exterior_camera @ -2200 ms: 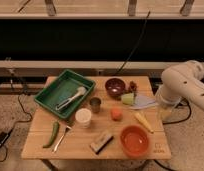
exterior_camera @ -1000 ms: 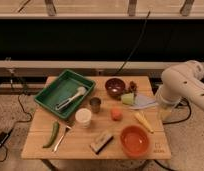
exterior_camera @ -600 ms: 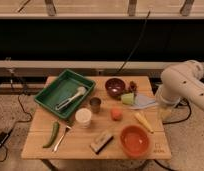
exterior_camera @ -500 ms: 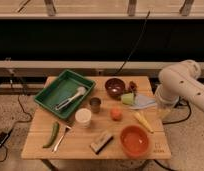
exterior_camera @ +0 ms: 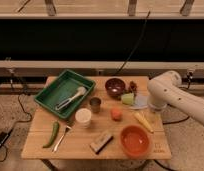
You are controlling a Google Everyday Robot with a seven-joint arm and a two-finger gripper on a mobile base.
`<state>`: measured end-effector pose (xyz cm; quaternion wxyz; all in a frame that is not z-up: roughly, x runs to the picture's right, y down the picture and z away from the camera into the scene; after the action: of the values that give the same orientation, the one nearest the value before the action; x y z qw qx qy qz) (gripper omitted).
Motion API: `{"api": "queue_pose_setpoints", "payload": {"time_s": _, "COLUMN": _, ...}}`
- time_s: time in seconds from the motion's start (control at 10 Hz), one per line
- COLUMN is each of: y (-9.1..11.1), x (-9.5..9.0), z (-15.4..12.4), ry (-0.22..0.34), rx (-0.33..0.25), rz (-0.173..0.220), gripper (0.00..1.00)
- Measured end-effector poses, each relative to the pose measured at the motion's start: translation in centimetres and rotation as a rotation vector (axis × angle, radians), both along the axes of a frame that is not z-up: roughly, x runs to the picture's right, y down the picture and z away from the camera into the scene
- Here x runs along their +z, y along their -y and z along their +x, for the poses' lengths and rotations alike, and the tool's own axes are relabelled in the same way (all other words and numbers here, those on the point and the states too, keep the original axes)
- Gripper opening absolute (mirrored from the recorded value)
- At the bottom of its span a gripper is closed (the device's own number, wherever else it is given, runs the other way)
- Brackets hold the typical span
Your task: Place banana in paper cup
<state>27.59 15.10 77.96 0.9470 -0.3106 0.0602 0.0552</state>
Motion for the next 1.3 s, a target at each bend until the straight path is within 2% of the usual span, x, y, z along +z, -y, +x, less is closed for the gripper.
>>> {"api": "queue_pose_setpoints", "payload": {"time_s": 0.4, "y": -1.6, "x": 2.9, "z": 1.0, "ry": -0.063, "rx": 0.058, "rz": -0.032, "gripper": 0.65}}
{"api": "queue_pose_setpoints", "payload": {"time_s": 0.7, "y": -3.3, "x": 3.5, "z": 1.0, "ry": -0.089, "rx": 0.071, "rz": -0.075, "gripper": 0.65}}
{"api": "queue_pose_setpoints", "payload": {"time_s": 1.3, "y": -4.9, "x": 4.3, "z": 0.3, "ry": -0.099, "rx": 0.086, "rz": -0.134, "gripper": 0.65}}
